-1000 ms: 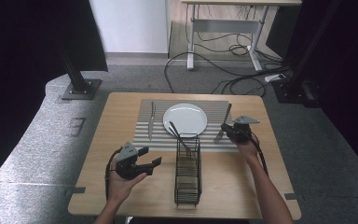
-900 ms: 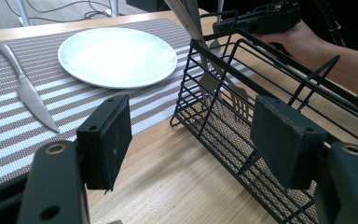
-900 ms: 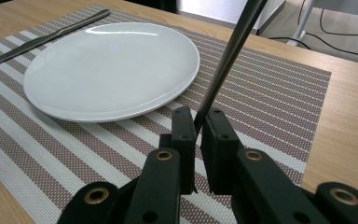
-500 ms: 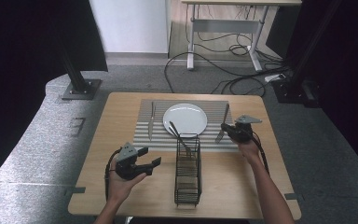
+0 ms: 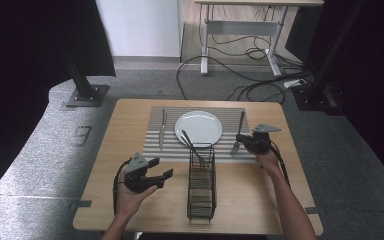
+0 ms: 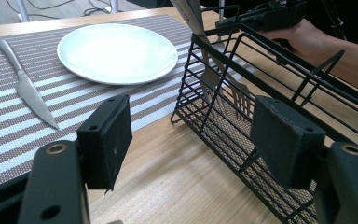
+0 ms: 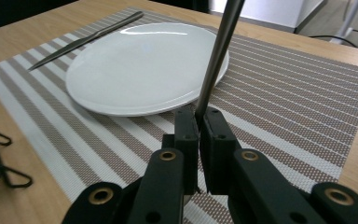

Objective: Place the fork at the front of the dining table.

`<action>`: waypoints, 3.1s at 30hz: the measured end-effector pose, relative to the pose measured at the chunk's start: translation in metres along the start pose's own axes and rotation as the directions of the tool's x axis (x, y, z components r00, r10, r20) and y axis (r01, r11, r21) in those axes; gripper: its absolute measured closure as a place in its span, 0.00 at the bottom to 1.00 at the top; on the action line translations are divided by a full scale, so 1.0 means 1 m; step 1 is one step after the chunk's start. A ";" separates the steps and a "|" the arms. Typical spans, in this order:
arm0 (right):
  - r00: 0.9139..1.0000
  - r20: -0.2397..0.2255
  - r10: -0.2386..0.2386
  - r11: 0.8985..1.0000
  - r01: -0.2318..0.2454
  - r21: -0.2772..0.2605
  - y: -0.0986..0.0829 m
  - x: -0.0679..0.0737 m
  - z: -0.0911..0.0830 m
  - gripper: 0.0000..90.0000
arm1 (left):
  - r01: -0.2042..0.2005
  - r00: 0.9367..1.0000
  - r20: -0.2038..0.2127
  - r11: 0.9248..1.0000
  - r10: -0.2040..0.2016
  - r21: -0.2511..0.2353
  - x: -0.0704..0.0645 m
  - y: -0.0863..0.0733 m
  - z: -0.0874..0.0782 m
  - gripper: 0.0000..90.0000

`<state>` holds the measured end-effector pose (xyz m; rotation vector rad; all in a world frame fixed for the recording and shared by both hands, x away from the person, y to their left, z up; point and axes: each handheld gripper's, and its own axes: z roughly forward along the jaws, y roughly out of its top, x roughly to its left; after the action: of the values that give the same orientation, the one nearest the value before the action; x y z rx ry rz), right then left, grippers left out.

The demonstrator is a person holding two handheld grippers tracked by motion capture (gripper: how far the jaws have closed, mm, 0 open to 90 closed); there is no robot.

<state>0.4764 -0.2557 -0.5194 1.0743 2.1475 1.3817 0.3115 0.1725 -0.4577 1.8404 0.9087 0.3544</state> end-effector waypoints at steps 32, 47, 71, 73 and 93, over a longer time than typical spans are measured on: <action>0.978 0.202 0.053 0.987 -0.082 0.140 -0.011 -0.010 0.048 0.90 | 0.003 1.000 -0.009 1.000 -0.003 0.006 0.002 -0.003 0.000 0.33; 0.975 0.224 0.013 0.979 -0.058 0.194 -0.001 -0.013 0.062 0.75 | 0.004 1.000 -0.015 1.000 -0.004 0.009 0.003 -0.005 0.000 0.34; 0.965 0.259 0.035 0.974 -0.090 0.206 0.020 -0.005 0.081 0.77 | 0.002 1.000 -0.023 1.000 -0.002 -0.001 0.003 -0.005 -0.002 0.34; 0.962 0.271 0.041 0.971 -0.102 0.214 0.019 -0.005 0.085 0.77 | 0.002 1.000 -0.024 1.000 -0.002 0.000 0.003 -0.005 -0.002 0.34; 0.854 0.490 0.178 0.951 -0.276 0.136 0.002 -0.015 0.067 0.94 | -0.002 1.000 -0.019 1.000 0.001 -0.003 0.003 -0.005 -0.002 0.34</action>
<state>0.5304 -0.2258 -0.5494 1.6023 1.8606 0.8685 0.3106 0.1772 -0.4613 1.8382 0.9196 0.3746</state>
